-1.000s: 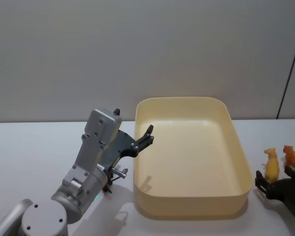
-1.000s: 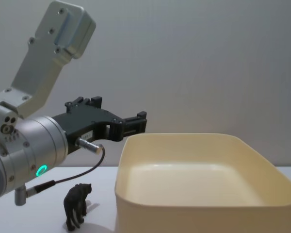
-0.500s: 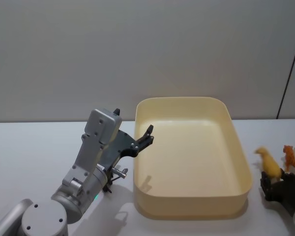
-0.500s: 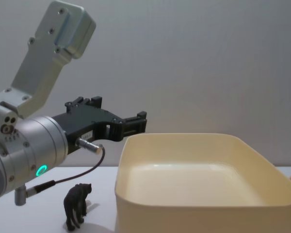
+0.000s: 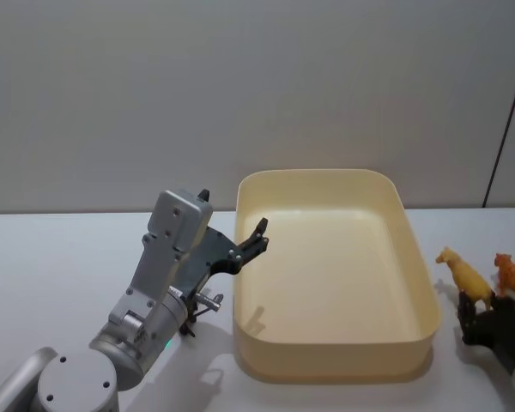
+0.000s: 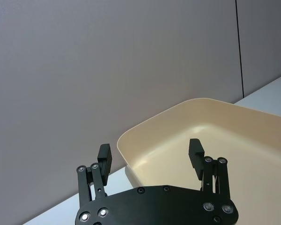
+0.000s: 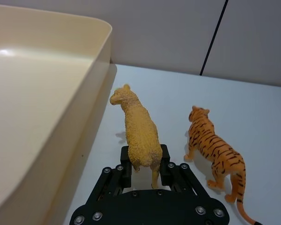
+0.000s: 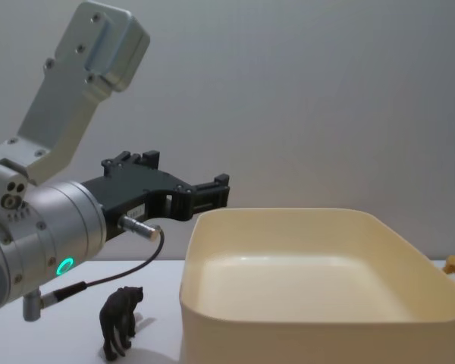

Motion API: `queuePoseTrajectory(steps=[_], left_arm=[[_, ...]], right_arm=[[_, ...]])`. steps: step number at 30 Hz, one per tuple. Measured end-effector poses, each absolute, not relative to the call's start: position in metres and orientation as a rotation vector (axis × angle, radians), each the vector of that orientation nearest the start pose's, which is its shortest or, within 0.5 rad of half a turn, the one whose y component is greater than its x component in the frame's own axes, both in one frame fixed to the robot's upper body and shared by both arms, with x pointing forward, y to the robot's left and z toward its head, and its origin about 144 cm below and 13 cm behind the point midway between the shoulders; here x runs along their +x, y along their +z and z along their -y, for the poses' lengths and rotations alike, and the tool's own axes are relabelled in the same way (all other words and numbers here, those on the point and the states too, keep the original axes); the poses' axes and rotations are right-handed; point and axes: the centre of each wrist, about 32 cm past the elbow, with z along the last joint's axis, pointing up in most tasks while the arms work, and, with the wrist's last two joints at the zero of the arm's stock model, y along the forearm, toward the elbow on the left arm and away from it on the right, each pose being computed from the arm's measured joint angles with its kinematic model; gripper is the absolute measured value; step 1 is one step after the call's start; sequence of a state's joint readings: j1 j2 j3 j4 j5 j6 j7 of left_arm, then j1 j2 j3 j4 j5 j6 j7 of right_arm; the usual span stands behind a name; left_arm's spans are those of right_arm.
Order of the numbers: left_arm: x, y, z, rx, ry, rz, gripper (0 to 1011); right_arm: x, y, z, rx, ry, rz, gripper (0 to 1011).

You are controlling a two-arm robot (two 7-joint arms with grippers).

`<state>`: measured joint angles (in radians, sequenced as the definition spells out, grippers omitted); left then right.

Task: Pick up the toy alternately with two hands and place it into the central storage box.

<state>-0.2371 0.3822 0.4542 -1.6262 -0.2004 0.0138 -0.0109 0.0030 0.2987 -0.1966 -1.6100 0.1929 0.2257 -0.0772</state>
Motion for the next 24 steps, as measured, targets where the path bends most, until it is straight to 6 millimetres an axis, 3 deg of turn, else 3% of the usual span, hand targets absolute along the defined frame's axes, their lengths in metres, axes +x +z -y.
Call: queuePoseTrajectory(steps=[13, 24], left_arm=[[0.492, 1.204, -0.198, 0.061, 1.124, 0.268, 1002], [0.492, 1.204, -0.198, 0.061, 1.124, 0.268, 1002]], right_arm=[[0.449, 1.161, 0.25, -0.18, -1.468, 0.056, 313], [0.448, 1.186, 0.247, -0.064, -1.457, 0.192, 313]])
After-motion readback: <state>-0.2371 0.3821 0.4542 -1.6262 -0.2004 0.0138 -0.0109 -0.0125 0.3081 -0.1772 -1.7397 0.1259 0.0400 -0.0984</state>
